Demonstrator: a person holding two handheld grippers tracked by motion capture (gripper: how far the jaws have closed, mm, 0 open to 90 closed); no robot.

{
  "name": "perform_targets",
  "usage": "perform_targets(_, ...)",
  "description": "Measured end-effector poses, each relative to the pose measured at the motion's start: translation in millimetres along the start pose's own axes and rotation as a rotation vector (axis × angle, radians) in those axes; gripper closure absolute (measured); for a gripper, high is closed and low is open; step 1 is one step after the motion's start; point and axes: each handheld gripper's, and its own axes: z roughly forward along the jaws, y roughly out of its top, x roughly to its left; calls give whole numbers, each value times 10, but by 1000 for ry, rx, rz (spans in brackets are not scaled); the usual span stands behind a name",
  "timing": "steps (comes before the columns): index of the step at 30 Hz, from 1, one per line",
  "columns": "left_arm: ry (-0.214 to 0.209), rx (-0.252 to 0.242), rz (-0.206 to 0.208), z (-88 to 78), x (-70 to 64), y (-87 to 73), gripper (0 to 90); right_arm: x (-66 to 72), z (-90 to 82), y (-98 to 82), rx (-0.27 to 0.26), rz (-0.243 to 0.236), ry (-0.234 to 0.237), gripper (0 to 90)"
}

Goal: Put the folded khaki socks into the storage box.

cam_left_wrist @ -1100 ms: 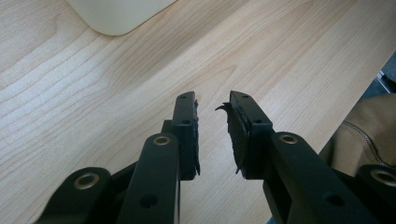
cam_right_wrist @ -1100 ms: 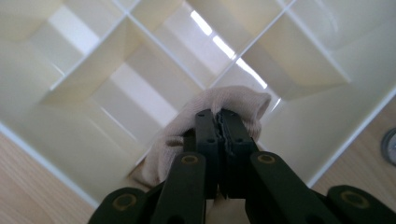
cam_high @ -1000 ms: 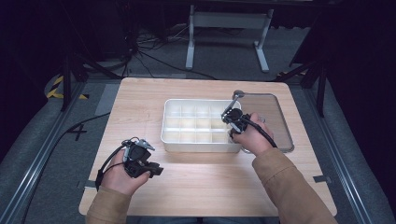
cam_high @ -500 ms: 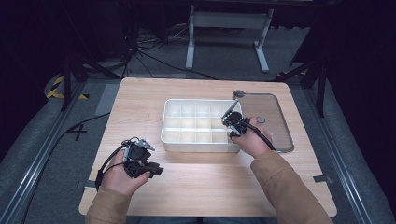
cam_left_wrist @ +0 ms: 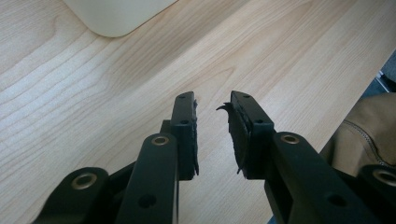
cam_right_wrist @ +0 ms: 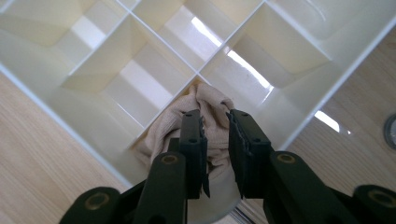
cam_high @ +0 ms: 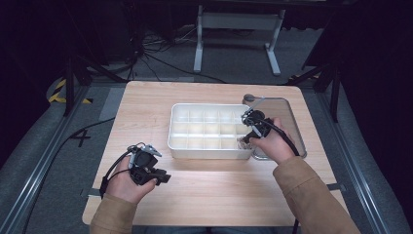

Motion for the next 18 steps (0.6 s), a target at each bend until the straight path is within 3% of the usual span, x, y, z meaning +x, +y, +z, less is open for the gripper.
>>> perform_targets(13,-22,0,13,-4,-21,3,717,-28,-445,-288,-159,-17,66,700)
perform_targets(18,-30,-2,18,-13,-29,10,714,-35,-587,-491,-224,-58,105,665)
